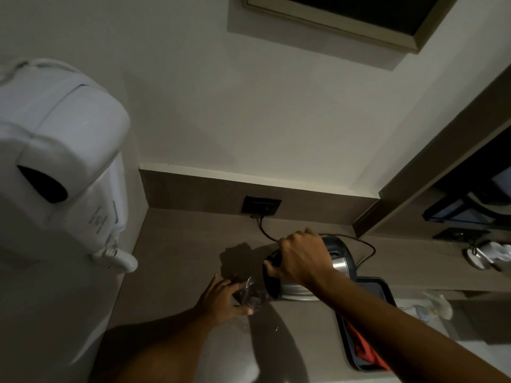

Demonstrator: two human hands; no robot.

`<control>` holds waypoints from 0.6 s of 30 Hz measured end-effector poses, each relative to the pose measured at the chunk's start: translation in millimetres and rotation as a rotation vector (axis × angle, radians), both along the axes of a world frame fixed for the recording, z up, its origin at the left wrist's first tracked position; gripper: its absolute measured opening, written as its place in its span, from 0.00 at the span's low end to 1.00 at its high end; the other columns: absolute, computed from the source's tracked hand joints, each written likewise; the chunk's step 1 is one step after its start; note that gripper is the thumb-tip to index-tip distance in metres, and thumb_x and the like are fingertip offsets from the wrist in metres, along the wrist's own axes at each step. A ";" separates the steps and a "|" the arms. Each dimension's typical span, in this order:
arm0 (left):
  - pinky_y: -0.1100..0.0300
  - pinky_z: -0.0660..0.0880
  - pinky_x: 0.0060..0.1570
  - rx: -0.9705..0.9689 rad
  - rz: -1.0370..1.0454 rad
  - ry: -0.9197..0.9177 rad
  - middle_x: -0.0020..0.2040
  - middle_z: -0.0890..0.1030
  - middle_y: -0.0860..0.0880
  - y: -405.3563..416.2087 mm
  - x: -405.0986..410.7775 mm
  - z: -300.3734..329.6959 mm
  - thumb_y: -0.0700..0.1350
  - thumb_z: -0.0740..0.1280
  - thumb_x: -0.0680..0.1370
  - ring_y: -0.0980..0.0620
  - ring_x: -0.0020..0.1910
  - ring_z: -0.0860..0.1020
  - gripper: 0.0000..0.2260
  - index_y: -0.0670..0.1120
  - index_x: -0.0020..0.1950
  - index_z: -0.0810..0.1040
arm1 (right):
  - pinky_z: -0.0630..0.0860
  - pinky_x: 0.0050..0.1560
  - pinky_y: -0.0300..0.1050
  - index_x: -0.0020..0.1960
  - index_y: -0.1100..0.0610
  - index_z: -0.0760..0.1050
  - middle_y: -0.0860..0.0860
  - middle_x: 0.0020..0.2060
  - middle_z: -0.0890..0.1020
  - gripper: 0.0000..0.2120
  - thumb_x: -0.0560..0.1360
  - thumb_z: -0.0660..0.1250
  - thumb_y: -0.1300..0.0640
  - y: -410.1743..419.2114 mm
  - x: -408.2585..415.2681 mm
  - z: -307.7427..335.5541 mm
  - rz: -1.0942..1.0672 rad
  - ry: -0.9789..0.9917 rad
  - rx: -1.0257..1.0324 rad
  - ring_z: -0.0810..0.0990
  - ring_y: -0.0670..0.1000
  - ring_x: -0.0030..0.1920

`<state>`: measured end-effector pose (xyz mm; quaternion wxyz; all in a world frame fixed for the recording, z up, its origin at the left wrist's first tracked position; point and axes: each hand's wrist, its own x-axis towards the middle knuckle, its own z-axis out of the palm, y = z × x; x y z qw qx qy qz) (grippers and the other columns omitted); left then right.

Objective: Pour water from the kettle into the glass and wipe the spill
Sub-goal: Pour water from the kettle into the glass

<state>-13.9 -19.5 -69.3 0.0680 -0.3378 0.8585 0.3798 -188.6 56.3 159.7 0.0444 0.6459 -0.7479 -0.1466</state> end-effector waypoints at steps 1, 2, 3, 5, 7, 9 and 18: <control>0.47 0.43 0.78 0.000 0.001 -0.001 0.79 0.61 0.53 -0.3 -0.2 0.0 0.77 0.64 0.63 0.49 0.79 0.54 0.43 0.61 0.75 0.63 | 0.69 0.53 0.50 0.44 0.53 0.75 0.50 0.35 0.72 0.27 0.74 0.55 0.29 -0.5 0.3 -0.3 0.006 -0.001 -0.002 0.70 0.51 0.36; 0.47 0.42 0.78 -0.006 -0.004 0.002 0.79 0.62 0.53 -0.6 -0.5 0.2 0.76 0.64 0.63 0.50 0.79 0.54 0.43 0.60 0.75 0.64 | 0.69 0.53 0.50 0.44 0.53 0.74 0.50 0.35 0.72 0.27 0.74 0.55 0.29 -0.7 0.5 -0.6 0.010 -0.003 -0.003 0.70 0.51 0.36; 0.48 0.42 0.78 -0.013 -0.009 0.005 0.79 0.63 0.53 -0.9 -0.8 0.0 0.76 0.65 0.63 0.52 0.79 0.55 0.43 0.60 0.75 0.64 | 0.69 0.53 0.51 0.44 0.53 0.74 0.51 0.35 0.71 0.27 0.74 0.55 0.30 -1.1 0.7 -1.1 0.012 -0.007 -0.007 0.69 0.51 0.36; 0.47 0.42 0.78 -0.018 -0.008 -0.001 0.78 0.63 0.53 -0.9 -1.0 -0.2 0.76 0.64 0.63 0.52 0.79 0.55 0.43 0.59 0.75 0.65 | 0.69 0.53 0.51 0.44 0.53 0.74 0.50 0.35 0.71 0.27 0.74 0.56 0.30 -1.6 0.0 -2.7 0.009 -0.012 -0.022 0.69 0.51 0.36; 0.43 0.46 0.78 -0.004 0.003 -0.019 0.79 0.61 0.54 -0.5 -1.4 -0.9 0.77 0.64 0.63 0.49 0.79 0.52 0.44 0.59 0.76 0.64 | 0.70 0.53 0.51 0.41 0.52 0.73 0.50 0.33 0.73 0.27 0.74 0.54 0.29 0.3 -2.8 -4.4 -0.002 -0.017 -0.047 0.70 0.51 0.35; 0.41 0.48 0.77 0.009 0.002 -0.039 0.80 0.59 0.54 -0.1 -1.6 -1.1 0.77 0.64 0.63 0.46 0.80 0.49 0.46 0.59 0.77 0.61 | 0.70 0.53 0.50 0.39 0.51 0.71 0.48 0.32 0.75 0.28 0.72 0.51 0.27 3.7 -7.6 -5.1 -0.028 -0.042 -0.066 0.73 0.50 0.33; 0.42 0.43 0.77 -0.032 -0.029 0.035 0.80 0.58 0.55 -1.5 -0.7 -6.1 0.79 0.64 0.62 0.48 0.80 0.50 0.45 0.62 0.76 0.62 | 0.64 0.22 0.33 0.29 0.50 0.70 0.45 0.21 0.72 0.21 0.72 0.70 0.38 49.6 -64.7 -13.6 -0.491 -0.633 -0.451 0.70 0.41 0.21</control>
